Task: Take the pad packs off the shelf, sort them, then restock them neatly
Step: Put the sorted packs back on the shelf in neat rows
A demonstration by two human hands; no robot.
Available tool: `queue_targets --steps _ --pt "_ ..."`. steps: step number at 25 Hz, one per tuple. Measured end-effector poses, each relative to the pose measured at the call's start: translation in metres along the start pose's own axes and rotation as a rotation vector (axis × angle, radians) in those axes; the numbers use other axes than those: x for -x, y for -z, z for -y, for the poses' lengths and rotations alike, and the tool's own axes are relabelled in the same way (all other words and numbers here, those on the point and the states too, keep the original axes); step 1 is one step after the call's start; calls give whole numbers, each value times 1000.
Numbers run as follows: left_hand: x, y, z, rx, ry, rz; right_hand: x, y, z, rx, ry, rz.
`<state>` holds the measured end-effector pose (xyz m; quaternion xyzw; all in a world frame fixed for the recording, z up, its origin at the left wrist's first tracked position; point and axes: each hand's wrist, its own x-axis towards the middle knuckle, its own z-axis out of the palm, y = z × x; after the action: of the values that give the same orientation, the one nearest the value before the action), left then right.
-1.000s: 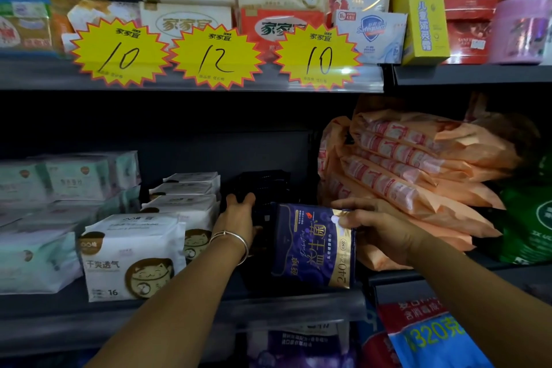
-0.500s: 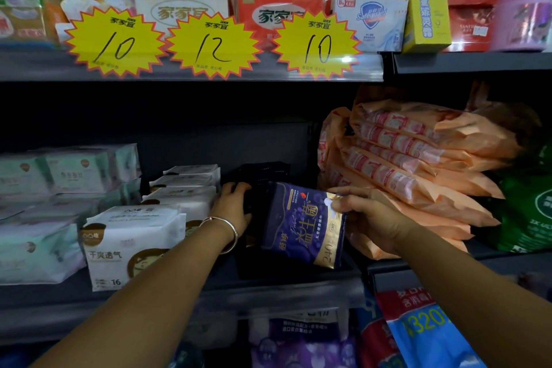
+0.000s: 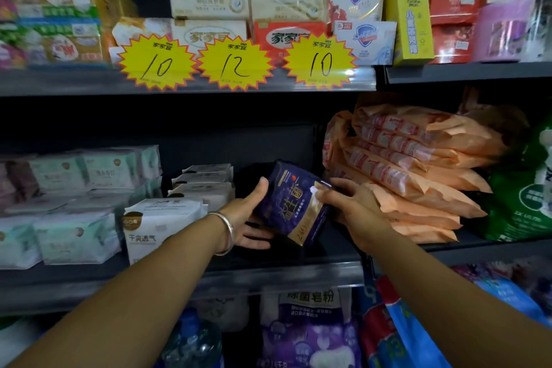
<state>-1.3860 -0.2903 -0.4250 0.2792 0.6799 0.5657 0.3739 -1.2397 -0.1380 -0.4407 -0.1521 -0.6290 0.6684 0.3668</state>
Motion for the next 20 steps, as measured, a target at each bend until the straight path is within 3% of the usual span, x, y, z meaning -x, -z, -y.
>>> queue_targets --steps 5,8,10,13,18,20 --pt "7 26 -24 127 140 114 12 -3 19 374 256 145" --pt "13 31 -34 97 145 232 13 -6 27 444 315 278" --pt "14 27 -35 89 101 196 13 -9 30 442 300 344" --pt "10 19 -31 139 -70 97 12 -11 30 241 159 351" --pt "-3 18 -21 162 -351 87 -3 -13 23 -213 -472 324" --pt "-8 20 -18 42 -393 130 -10 -16 21 -233 -497 304"
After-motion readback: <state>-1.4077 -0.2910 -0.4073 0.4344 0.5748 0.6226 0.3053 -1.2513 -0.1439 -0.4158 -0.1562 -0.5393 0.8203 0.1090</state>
